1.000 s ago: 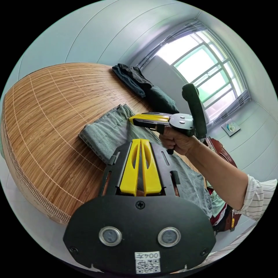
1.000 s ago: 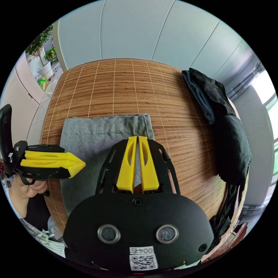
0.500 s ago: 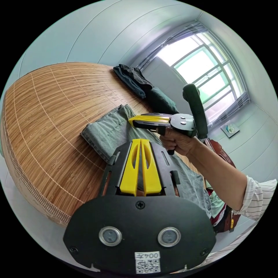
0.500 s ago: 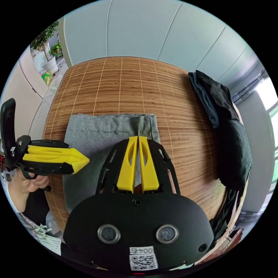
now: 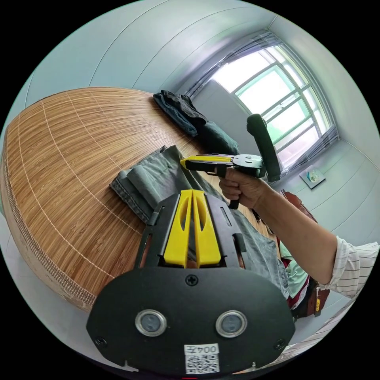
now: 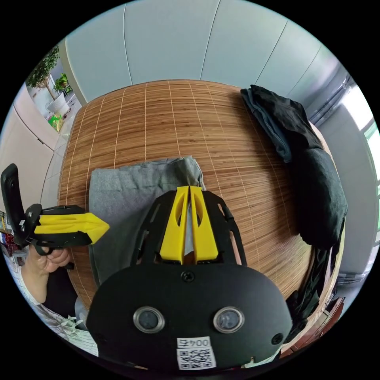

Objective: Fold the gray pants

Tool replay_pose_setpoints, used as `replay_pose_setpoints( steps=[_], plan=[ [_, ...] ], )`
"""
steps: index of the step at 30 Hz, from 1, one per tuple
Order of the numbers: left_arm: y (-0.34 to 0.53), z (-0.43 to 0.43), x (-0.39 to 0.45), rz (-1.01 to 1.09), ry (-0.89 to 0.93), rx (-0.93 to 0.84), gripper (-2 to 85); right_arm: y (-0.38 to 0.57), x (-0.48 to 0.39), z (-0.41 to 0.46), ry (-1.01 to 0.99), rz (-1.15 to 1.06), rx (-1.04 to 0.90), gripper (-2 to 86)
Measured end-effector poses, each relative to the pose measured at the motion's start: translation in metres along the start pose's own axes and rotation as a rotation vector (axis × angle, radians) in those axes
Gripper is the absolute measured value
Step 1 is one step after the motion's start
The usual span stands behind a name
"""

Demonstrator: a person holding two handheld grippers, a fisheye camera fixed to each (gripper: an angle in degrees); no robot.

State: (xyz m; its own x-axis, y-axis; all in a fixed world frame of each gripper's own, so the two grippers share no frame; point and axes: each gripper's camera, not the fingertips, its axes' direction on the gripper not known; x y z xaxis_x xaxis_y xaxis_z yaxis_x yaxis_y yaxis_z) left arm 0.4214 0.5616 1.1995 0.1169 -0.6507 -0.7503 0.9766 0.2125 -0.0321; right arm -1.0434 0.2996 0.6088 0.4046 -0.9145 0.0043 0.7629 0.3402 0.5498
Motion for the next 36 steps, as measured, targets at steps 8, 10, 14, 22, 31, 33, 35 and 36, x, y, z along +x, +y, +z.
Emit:
replay_pose_setpoints(
  steps=[8, 10, 14, 22, 31, 33, 35, 36],
  plan=[
    [0.013, -0.046, -0.017, -0.115, -0.145, 0.178, 0.2, 0.041, -0.037, -0.048, -0.069, 0.072, 0.204, 6.3],
    [0.020, -0.057, -0.022, -0.165, -0.183, 0.226, 0.2, 0.052, -0.070, -0.054, -0.060, -0.025, 0.248, 6.4],
    [0.027, -0.057, -0.023, -0.196, -0.176, 0.217, 0.2, 0.061, -0.130, -0.043, 0.029, -0.234, 0.235, 8.0],
    [0.028, -0.051, -0.023, -0.212, -0.162, 0.172, 0.2, 0.054, -0.115, -0.020, 0.024, -0.244, 0.151, 0.6],
    [0.031, -0.049, -0.017, -0.215, -0.165, 0.186, 0.2, 0.067, -0.029, -0.001, -0.457, 0.027, 0.134, 2.1],
    [0.033, -0.050, -0.014, -0.203, -0.147, 0.205, 0.1, 0.073, -0.030, -0.002, -0.447, -0.004, 0.152, 4.5],
    [0.034, -0.053, -0.010, -0.182, -0.127, 0.236, 0.1, 0.086, -0.010, -0.019, -0.475, 0.040, 0.261, 5.2],
    [0.035, -0.054, -0.006, -0.160, -0.114, 0.253, 0.1, 0.088, -0.005, -0.021, -0.456, 0.056, 0.273, 5.3]
  ],
)
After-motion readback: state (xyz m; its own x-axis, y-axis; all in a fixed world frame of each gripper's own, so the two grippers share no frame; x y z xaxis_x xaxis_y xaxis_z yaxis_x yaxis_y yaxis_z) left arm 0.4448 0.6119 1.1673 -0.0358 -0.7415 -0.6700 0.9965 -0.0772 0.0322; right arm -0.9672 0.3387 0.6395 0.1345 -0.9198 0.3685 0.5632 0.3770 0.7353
